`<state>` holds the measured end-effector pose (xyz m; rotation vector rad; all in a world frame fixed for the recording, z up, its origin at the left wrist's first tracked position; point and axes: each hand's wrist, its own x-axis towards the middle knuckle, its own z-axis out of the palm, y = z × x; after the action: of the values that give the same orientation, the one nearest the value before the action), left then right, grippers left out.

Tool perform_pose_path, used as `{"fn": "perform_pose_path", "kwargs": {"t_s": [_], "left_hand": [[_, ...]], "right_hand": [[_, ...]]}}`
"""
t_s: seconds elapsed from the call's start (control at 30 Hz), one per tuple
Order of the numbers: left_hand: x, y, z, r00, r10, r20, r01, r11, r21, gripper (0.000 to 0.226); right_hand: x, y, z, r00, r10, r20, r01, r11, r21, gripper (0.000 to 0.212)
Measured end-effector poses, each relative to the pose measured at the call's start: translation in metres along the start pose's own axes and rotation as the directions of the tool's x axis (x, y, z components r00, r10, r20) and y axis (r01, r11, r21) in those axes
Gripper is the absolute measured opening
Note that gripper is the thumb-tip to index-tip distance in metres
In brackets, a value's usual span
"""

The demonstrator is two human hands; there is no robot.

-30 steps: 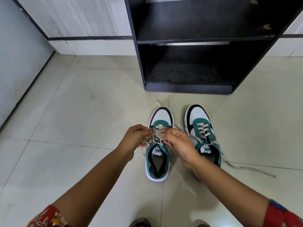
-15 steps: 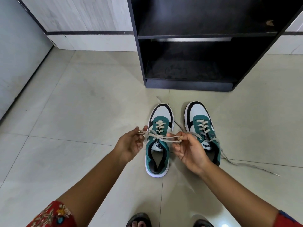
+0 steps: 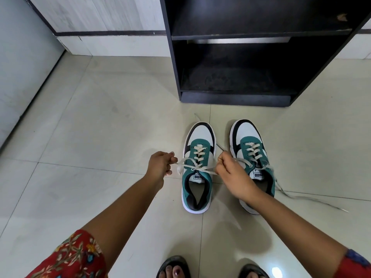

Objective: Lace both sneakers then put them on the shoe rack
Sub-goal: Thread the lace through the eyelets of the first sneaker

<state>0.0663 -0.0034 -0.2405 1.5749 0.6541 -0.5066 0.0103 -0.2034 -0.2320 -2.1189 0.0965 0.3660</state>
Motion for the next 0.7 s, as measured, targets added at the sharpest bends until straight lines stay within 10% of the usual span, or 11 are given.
{"fn": "perform_pose_path", "kwargs": {"t_s": [0.2,0.43,0.7], "left_hand": [[0.001,-0.004,-0.002,1.000,-0.007,-0.030,0.007,1.000,0.028,0.011],[-0.015,-0.011,0.005,1.000,0.013,-0.017,-0.013,1.000,-0.002,0.019],[-0.028,-0.009,0.017,1.000,0.012,0.016,-0.012,1.000,-0.001,0.024]], "right_hand": [[-0.004,0.004,0.001,0.998,0.057,0.032,-0.056,0.998,-0.034,0.025],[-0.007,0.007,0.029,0.953,0.285,-0.101,-0.156,0.749,0.645,0.020],[-0.011,0.007,0.048,0.924,0.358,0.139,-0.349,0.633,0.691,0.026]]}}
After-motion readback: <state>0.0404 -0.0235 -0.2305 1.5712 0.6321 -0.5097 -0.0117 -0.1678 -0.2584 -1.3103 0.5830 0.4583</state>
